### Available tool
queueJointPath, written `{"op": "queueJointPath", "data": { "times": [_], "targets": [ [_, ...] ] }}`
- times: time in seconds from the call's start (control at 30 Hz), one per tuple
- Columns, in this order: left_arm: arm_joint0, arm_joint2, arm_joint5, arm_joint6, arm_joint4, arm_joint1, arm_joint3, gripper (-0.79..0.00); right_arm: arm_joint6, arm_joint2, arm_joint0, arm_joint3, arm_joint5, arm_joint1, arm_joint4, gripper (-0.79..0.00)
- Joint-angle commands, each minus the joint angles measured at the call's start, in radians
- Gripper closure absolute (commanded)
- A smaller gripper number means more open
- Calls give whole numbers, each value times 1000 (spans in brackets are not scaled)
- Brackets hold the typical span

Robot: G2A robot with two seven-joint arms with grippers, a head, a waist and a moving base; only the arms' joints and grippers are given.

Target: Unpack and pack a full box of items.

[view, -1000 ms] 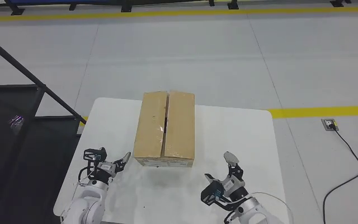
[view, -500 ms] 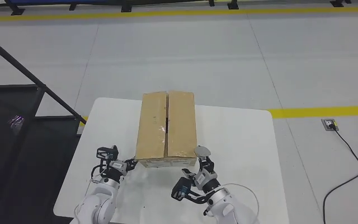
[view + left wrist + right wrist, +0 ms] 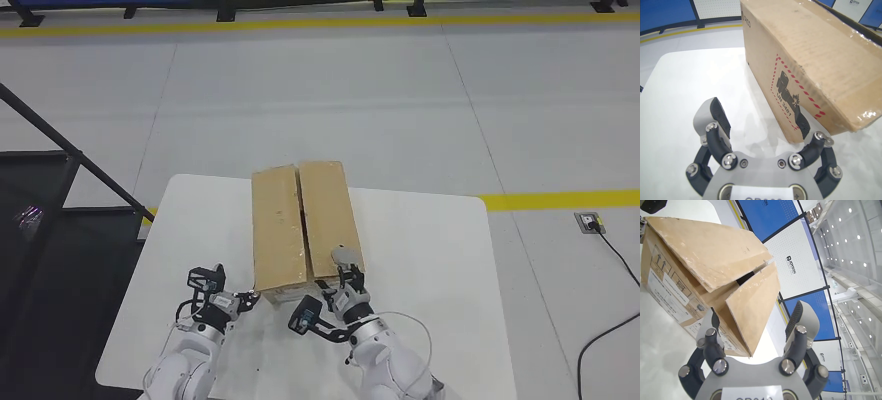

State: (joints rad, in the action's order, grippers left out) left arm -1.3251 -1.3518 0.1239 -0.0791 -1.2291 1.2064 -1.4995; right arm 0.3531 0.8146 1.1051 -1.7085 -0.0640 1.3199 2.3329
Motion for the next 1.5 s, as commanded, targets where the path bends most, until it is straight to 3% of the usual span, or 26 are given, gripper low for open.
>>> {"op": "queueJointPath", "data": {
  "times": [0.0, 0.3, 0.33, 0.4, 0.43, 0.8, 1.13, 1.17, 1.2, 1.23, 1.47],
  "targets": [
    [0, 3, 1, 0, -5, 1, 0, -785, 0, -1, -5, 14, -25, 7, -2, -366],
    [1, 8, 3, 4, -13, 4, 8, -785, -5, 8, -14, 40, -17, 25, -1, -348],
    [1, 8, 3, 4, -13, 4, 7, -785, -6, 10, -16, 45, -14, 27, -3, -271],
    [1, 7, 1, 0, -15, 5, 6, -785, -11, 12, -18, 51, -11, 31, -5, -34],
    [-1, 4, -1, -3, -14, 5, 5, -785, -17, 13, -18, 50, -9, 33, -4, 0],
    [-24, -67, -12, -15, 23, 0, 3, -785, -112, 72, 81, -55, 39, 20, 25, 0],
    [-60, -106, 34, -11, 0, -8, -12, -785, -207, 143, 222, -173, 72, -3, 45, 0],
    [-67, -104, 46, -10, -10, -9, -17, -785, -211, 148, 236, -184, 77, -5, 49, -237],
    [-73, -101, 58, -10, -23, -10, -22, -785, -213, 153, 249, -194, 83, -7, 52, -551],
    [-80, -98, 68, -12, -35, -10, -26, -785, -217, 159, 259, -204, 88, -8, 53, -785],
    [-127, -92, 144, -31, -87, -17, -52, -785, -235, 188, 308, -246, 120, -16, 60, -785]
  ]
}}
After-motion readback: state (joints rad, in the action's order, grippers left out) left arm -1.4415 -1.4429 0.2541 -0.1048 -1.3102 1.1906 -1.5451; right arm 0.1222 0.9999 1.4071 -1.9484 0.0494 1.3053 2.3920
